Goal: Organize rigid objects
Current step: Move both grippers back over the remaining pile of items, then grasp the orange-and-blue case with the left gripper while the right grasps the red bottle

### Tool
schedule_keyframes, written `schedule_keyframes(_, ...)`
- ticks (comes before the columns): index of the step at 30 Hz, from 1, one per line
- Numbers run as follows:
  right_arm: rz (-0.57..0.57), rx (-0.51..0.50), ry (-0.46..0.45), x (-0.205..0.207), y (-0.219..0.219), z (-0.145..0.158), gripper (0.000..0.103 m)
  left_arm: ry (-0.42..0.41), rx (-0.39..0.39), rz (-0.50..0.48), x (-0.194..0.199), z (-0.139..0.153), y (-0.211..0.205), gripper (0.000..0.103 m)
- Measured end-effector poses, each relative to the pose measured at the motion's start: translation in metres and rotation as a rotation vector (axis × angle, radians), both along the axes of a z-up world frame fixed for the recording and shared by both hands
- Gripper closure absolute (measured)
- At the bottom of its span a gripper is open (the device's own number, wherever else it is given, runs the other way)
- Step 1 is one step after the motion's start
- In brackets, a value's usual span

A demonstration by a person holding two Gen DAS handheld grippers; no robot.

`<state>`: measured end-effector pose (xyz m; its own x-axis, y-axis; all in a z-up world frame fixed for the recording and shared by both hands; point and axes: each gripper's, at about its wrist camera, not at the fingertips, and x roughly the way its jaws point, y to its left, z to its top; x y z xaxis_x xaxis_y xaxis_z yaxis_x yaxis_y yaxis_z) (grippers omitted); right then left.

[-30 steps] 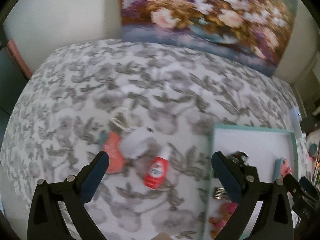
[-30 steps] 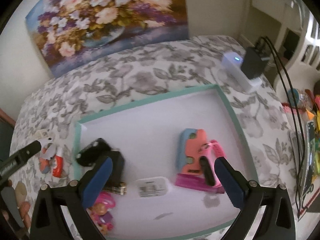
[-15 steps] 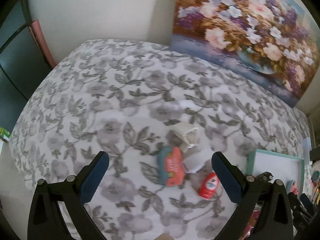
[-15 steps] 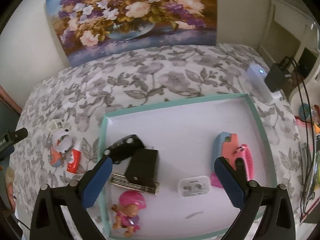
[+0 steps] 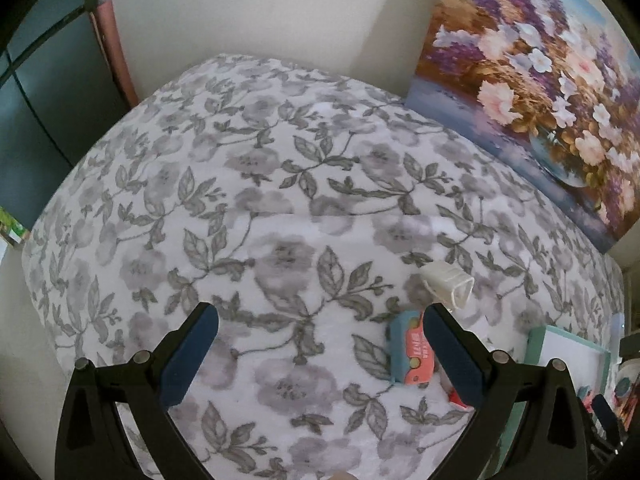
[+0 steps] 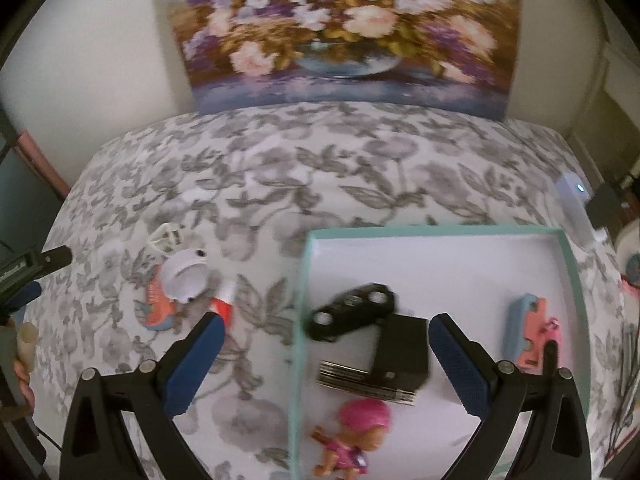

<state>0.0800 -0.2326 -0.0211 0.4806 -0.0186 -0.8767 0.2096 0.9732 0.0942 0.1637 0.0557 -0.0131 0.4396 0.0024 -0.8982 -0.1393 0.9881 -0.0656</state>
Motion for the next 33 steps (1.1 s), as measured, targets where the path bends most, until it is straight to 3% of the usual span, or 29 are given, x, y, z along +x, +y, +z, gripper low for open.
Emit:
schedule_keyframes(12, 0.124, -0.016, 0.045, 0.031, 0.065, -0.023, 0.001, 0.112, -0.073, -0.082, 0.012, -0.045, -0.014, 0.001)
schedule_keyframes(16, 0.150, -0.020, 0.073, 0.038, 0.079, -0.036, 0.012, 0.138, -0.108, -0.122, 0.016, -0.059, -0.025, 0.001)
schedule_keyframes(22, 0.166, -0.019, 0.114, 0.046, 0.087, -0.055, 0.023, 0.157, -0.106, -0.165, 0.020, -0.074, -0.040, 0.001)
schedule_keyframes(33, 0.177, -0.024, 0.141, 0.050, 0.088, -0.069, 0.027, 0.165, -0.021, -0.193, 0.030, -0.091, -0.058, 0.001)
